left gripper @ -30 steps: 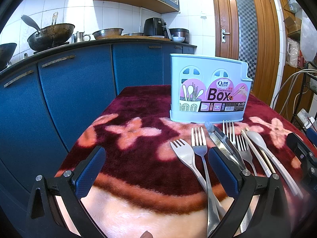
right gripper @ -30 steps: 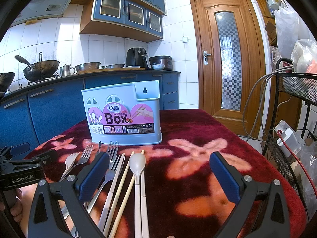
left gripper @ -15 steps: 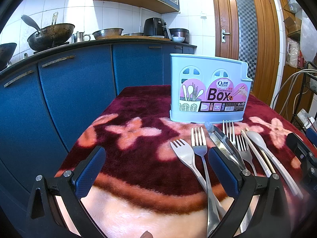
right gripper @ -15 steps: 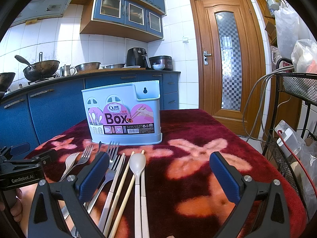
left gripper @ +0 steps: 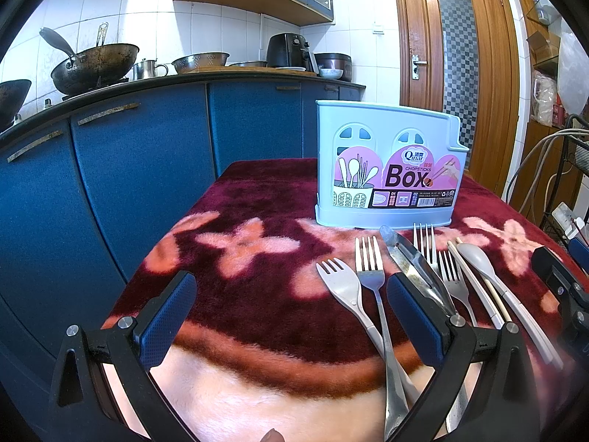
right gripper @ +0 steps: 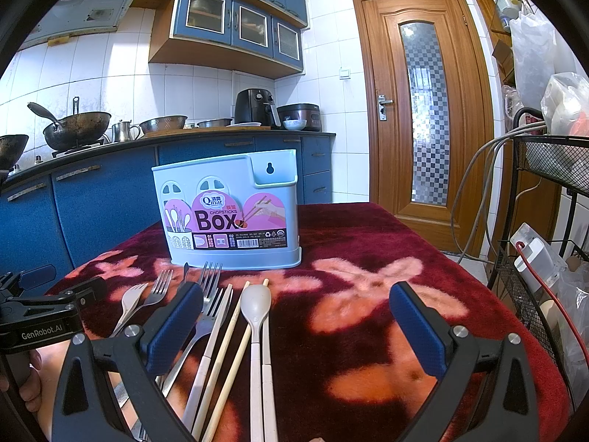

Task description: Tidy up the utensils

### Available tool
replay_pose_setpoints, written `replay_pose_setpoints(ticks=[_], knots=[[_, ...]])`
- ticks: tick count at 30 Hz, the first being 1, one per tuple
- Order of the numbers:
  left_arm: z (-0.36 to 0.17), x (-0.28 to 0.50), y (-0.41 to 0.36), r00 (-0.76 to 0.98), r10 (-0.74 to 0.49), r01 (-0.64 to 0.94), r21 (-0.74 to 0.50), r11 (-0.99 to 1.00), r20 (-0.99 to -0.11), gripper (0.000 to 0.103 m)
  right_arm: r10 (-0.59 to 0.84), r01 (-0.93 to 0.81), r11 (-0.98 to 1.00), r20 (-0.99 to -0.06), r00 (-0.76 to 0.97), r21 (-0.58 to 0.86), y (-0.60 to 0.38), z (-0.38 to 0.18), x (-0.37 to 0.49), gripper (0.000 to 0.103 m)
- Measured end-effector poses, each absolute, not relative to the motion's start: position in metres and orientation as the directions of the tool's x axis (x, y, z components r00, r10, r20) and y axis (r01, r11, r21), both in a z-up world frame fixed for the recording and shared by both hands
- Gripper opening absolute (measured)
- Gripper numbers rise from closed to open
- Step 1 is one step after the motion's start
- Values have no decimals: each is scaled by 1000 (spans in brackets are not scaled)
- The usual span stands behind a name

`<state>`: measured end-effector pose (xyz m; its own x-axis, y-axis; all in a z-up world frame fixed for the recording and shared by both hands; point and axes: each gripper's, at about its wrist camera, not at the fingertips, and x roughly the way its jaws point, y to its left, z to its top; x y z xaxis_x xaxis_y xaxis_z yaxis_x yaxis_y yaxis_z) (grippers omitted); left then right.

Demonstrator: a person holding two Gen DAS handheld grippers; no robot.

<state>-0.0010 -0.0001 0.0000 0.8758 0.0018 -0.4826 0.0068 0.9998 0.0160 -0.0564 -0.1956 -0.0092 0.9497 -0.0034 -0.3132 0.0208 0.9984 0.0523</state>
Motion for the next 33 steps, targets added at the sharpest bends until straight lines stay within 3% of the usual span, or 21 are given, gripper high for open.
replay_pose_setpoints(ticks=[22,33], knots=[[1,-1,0,873,6,3,16,1000,-489,103,6,19,997,-323,946,74,-199,-9,-55,103],[4,9,4,830,-11,17,5,1000,-557,103,47,7,992,-412,910,128,-209,-3,-44,103]])
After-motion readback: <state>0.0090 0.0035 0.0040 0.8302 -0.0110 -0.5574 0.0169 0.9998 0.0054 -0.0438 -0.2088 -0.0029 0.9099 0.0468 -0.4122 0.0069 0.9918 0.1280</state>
